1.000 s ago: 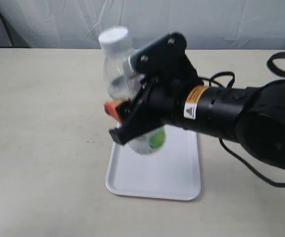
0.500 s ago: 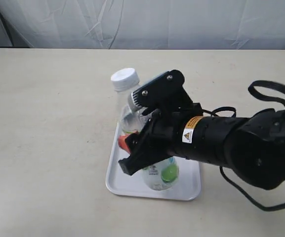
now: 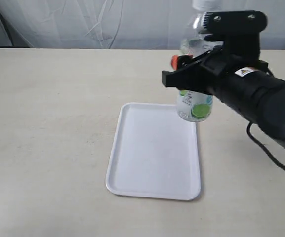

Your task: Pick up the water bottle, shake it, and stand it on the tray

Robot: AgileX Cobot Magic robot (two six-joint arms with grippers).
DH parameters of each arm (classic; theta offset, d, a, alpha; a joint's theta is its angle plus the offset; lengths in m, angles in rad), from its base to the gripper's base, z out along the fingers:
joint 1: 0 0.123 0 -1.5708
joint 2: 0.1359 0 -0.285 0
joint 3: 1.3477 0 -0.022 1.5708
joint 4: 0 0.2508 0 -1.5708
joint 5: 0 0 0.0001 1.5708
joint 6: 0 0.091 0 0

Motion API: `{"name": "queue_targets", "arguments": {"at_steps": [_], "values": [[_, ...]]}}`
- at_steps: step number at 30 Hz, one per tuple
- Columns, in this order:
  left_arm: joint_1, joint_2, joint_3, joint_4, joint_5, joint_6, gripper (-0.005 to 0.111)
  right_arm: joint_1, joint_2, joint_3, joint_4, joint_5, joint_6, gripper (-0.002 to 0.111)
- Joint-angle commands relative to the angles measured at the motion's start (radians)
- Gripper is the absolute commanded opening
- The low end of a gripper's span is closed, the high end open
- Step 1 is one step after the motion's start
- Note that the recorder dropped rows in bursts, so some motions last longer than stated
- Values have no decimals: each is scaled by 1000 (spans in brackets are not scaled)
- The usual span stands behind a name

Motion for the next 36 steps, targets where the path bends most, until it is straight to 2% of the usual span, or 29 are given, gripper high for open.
{"name": "queue_targets", "arguments": {"at_steps": [1,2,4,6,8,10,11,12,14,17,18,20,22,24,27,29,32,36], "values": [[0,-5,4,-4,-4,-3,0,85,-25,-32,-383,277,204,-1],[0,-5,4,-4,-4,-3,0,126,-25,-33,-558,294,248,-1],[0,-5,4,-4,-4,-3,0,151,-25,-32,-674,302,246,-1],[0,-5,4,-4,-4,-3,0,93,-25,-25,-600,245,231,-1],[0,-5,4,-4,-4,-3,0,16,-18,-16,-382,125,229,-1],[0,-5,4,-4,-4,-3,0,-17,-13,-16,-166,42,229,-1],[0,-5,4,-4,-4,-3,0,-19,-13,-16,-151,38,237,-1],[0,-5,4,-4,-4,-3,0,-9,-15,-21,-186,69,257,-1],[0,-5,4,-4,-4,-3,0,42,-13,-38,-386,158,344,-1],[0,-5,4,-4,-4,-3,0,140,-15,-44,-706,183,411,-1],[0,-5,4,-4,-4,-3,0,151,-18,-44,-748,186,402,-1],[0,-5,4,-4,-4,-3,0,132,-24,-42,-690,188,312,-1],[0,-5,4,-4,-4,-3,0,71,-26,-41,-521,195,146,-1],[0,-5,4,-4,-4,-3,0,-12,-24,-41,-265,168,-28,-1],[0,-5,4,-4,-4,-3,0,-91,-31,-41,-28,143,-122,-1],[0,-5,4,-4,-4,-3,0,-102,-45,-41,-57,175,-120,-1],[0,-5,4,-4,-4,-3,0,-84,-74,-45,-238,210,-103,-1],[0,-5,4,-4,-4,-3,0,-55,-124,-43,-312,115,26,-1]]}}
